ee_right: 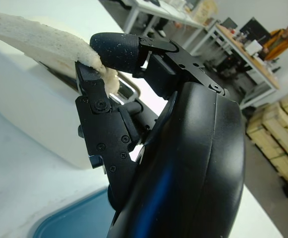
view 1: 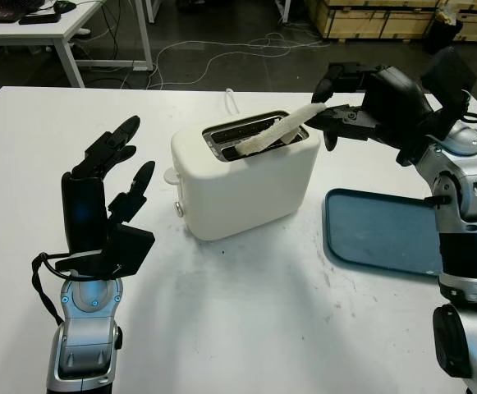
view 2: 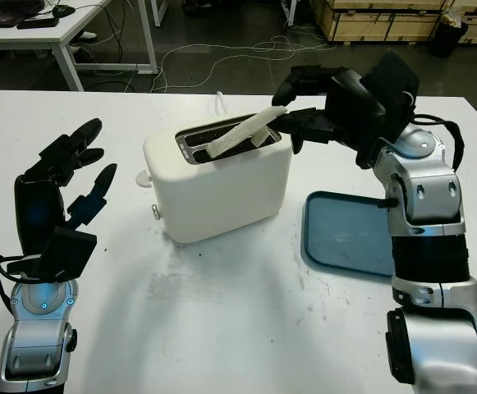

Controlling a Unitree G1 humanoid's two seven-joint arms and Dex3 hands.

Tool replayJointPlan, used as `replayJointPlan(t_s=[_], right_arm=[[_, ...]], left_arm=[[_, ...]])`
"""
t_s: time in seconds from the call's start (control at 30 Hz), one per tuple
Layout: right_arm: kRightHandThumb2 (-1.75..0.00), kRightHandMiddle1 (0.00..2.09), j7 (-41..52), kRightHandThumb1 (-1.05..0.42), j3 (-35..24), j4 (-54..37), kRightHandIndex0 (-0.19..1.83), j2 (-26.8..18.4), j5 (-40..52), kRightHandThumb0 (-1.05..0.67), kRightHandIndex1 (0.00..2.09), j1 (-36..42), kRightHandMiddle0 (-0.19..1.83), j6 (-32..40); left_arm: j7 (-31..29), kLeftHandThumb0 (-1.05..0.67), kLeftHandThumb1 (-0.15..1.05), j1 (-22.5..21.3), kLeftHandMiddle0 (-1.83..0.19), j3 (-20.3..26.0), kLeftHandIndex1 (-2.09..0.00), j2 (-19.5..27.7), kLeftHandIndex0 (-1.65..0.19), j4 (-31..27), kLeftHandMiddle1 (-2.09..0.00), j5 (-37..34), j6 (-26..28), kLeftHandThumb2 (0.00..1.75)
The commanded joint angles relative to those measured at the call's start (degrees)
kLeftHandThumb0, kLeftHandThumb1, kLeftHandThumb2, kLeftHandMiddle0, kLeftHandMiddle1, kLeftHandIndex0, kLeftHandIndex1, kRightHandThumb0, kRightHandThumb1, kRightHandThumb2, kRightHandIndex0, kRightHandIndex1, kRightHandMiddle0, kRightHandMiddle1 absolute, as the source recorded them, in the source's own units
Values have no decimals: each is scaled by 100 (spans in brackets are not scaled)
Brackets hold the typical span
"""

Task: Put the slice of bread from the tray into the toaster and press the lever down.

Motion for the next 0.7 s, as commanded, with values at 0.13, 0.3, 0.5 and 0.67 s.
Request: replayJointPlan(t_s=[0.13, 0.3, 0.5, 0.67], right_arm=[[-5, 111, -120, -92, 266, 402, 116, -53, -398, -42, 139, -361, 108, 56], [-7, 122, -145, -92, 370, 850, 115, 43, -548, -36, 146, -630, 102, 157], [-11, 122, -51, -92, 552, 1074, 117, 55, -732, -33, 146, -759, 100, 86], [-18, 139, 150, -92, 658, 1159, 115, 2, -760, -31, 149, -812, 100, 64]], left_arm=[[26, -39, 92, 15, -44, -2, -1, -23, -68, -60, -80, 20, -15, 21], [41, -39, 92, 16, -44, -1, -1, -19, -68, -48, -80, 32, -40, 21], [44, -38, 92, 16, -43, 13, -1, -4, -68, -33, -80, 17, -77, 21], [56, -39, 92, 15, -43, 12, -1, -6, -68, -13, -81, 19, -96, 21]])
